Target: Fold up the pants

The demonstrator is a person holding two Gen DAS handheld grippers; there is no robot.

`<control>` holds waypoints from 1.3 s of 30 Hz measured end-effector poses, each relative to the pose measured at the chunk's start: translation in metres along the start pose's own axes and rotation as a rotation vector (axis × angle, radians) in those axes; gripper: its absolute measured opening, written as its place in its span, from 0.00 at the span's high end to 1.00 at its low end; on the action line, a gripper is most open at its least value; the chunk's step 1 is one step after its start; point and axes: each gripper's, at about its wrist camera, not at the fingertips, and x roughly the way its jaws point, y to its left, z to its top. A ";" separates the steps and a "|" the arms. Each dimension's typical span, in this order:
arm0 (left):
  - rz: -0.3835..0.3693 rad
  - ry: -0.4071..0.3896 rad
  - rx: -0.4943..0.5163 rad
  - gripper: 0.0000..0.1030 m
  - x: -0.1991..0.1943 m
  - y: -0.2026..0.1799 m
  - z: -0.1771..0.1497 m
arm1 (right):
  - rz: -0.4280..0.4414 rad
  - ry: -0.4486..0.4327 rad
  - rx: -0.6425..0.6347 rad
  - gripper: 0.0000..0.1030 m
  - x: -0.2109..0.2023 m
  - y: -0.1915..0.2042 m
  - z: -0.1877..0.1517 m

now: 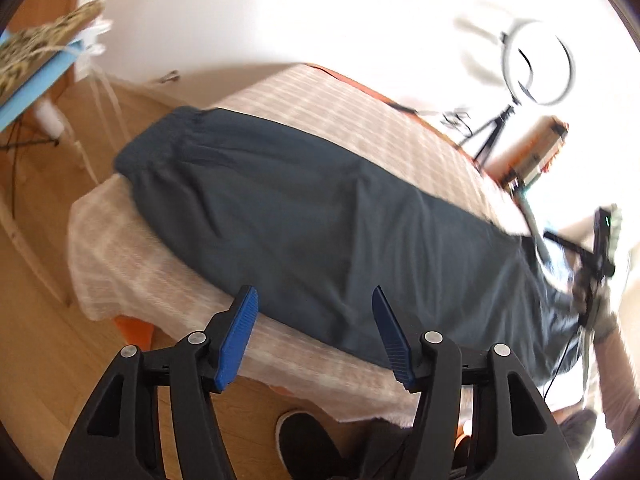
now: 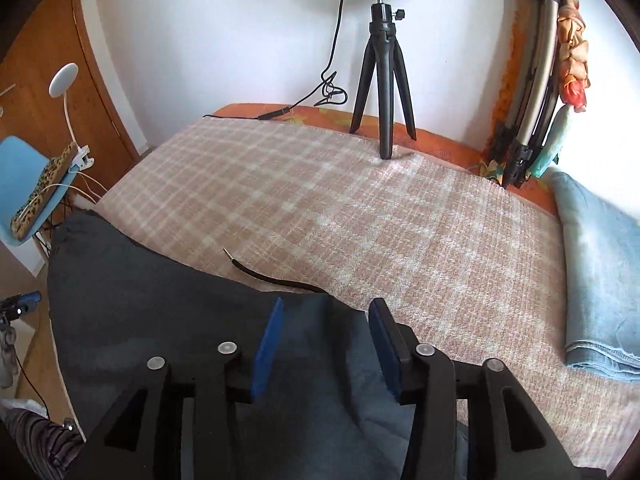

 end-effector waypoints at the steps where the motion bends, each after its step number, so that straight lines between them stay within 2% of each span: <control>1: 0.018 -0.018 -0.063 0.40 -0.002 0.017 0.006 | 0.007 -0.019 0.006 0.37 -0.009 0.003 -0.002; 3: 0.033 -0.047 -0.173 0.40 -0.002 0.051 0.016 | 0.029 -0.044 0.004 0.37 -0.025 0.014 -0.007; 6: 0.008 -0.084 -0.326 0.40 0.003 0.090 0.027 | 0.060 -0.067 -0.011 0.37 -0.047 0.035 -0.018; 8: -0.011 -0.103 -0.381 0.40 0.009 0.103 0.033 | 0.080 -0.077 -0.012 0.36 -0.057 0.047 -0.024; 10: -0.031 -0.102 -0.392 0.39 0.018 0.109 0.039 | 0.099 -0.081 0.000 0.36 -0.063 0.057 -0.030; 14: 0.010 -0.089 -0.394 0.40 0.042 0.106 0.046 | 0.122 -0.085 0.015 0.36 -0.073 0.072 -0.036; 15: 0.015 -0.117 -0.385 0.39 0.041 0.107 0.047 | 0.129 -0.088 0.016 0.36 -0.076 0.075 -0.035; 21: 0.023 -0.170 -0.407 0.39 0.049 0.111 0.061 | 0.131 -0.110 -0.003 0.36 -0.093 0.094 -0.032; 25: 0.104 -0.202 -0.356 0.44 0.058 0.101 0.066 | 0.119 -0.109 -0.027 0.36 -0.098 0.103 -0.030; 26: 0.126 -0.209 -0.346 0.60 0.060 0.100 0.066 | 0.117 -0.108 -0.030 0.36 -0.099 0.105 -0.030; 28: 0.152 -0.212 -0.329 0.77 0.063 0.099 0.065 | 0.110 -0.112 -0.030 0.36 -0.101 0.106 -0.029; 30: 0.156 -0.234 -0.312 0.80 0.061 0.098 0.063 | 0.106 -0.116 -0.022 0.36 -0.104 0.106 -0.029; 35: 0.190 -0.287 -0.174 0.85 0.048 0.072 0.065 | 0.101 -0.113 -0.001 0.36 -0.104 0.102 -0.032; 39: 0.227 -0.344 0.053 0.86 0.033 0.022 0.061 | 0.130 -0.096 0.047 0.36 -0.099 0.097 -0.036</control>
